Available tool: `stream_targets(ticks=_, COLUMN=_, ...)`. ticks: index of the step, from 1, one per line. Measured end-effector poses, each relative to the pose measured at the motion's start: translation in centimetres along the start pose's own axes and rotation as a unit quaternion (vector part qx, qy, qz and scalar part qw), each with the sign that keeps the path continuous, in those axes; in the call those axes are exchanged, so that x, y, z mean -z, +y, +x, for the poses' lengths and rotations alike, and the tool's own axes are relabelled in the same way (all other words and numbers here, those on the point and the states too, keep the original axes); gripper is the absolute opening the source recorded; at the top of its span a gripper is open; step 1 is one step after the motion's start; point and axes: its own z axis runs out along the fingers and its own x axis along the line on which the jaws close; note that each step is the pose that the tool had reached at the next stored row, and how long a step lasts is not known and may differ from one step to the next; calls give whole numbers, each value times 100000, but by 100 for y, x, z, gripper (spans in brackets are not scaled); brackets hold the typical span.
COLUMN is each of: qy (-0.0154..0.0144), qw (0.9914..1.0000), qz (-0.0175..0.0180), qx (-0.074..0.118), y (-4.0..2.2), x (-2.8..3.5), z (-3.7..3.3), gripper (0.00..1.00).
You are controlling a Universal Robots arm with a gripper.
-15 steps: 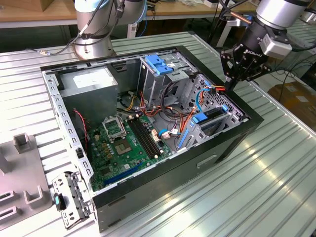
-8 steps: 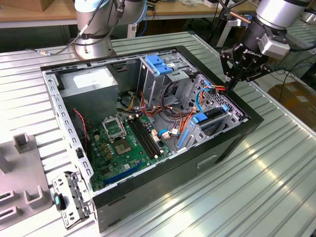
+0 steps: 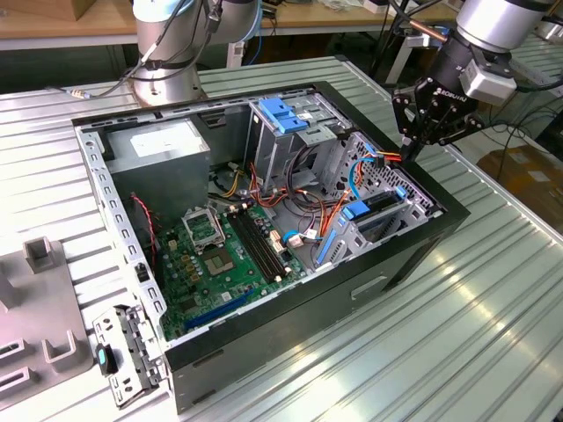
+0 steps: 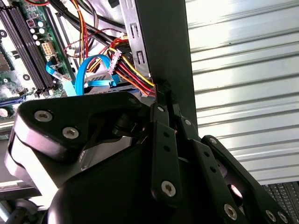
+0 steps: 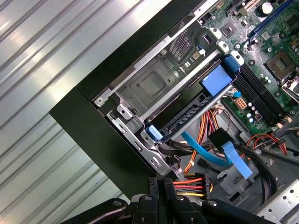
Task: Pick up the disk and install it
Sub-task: 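Insert the first disk wire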
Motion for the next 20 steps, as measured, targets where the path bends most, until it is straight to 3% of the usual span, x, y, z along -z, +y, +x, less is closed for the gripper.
stream_targets(ticks=5, qy=10, qw=99995, qz=17, qx=-976, y=0, x=0, z=0, gripper=16)
stream_targets(ticks=9, qy=39, qw=99925, qz=68, qx=-3874, y=0, x=-1, z=0, gripper=16)
stream_targets(ticks=18, qy=41, qw=99913, qz=76, qx=-4164, y=119, x=-2, z=-130, gripper=16)
stream_targets(ticks=20, qy=56, qw=99859, qz=91, qx=-5317, y=119, x=-2, z=-131, gripper=16)
